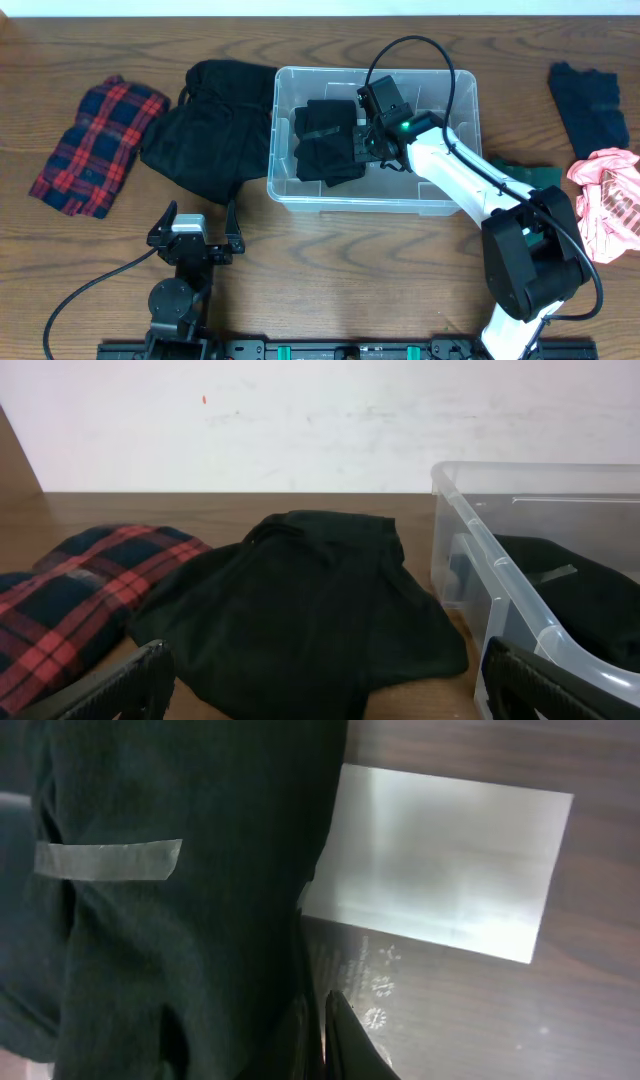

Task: Pack container
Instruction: 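Lower the bundle onto the bin floor and open the right gripper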

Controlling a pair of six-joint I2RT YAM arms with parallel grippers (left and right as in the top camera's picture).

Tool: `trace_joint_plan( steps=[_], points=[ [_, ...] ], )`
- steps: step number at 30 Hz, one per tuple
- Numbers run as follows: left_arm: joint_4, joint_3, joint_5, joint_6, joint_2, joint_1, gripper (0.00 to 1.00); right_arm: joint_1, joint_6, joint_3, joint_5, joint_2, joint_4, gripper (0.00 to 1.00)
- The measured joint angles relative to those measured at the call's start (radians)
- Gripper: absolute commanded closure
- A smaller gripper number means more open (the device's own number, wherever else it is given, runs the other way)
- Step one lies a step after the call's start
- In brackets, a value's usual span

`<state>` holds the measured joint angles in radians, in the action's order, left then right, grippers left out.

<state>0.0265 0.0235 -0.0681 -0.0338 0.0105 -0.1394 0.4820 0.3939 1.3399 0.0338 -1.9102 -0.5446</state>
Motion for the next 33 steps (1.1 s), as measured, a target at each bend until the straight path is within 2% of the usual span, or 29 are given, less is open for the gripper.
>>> trace_joint_plan(
  steps=[6,8,18,33],
  points=[
    [0.0,0.0,0.0,0.0,0.0,0.0,0.02,0.0,0.001,0.0,0.015,0.0,-0.001,0.94],
    [0.0,0.0,0.0,0.0,0.0,0.0,0.02,0.0,0.001,0.0,0.016,0.0,-0.001,0.99],
    [0.0,0.0,0.0,0.0,0.0,0.0,0.02,0.0,0.021,0.0,-0.076,0.0,0.0,0.99],
    [0.0,0.0,0.0,0.0,0.0,0.0,0.02,0.027,0.056,-0.001,-0.093,-0.043,0.007,0.99]
  ],
)
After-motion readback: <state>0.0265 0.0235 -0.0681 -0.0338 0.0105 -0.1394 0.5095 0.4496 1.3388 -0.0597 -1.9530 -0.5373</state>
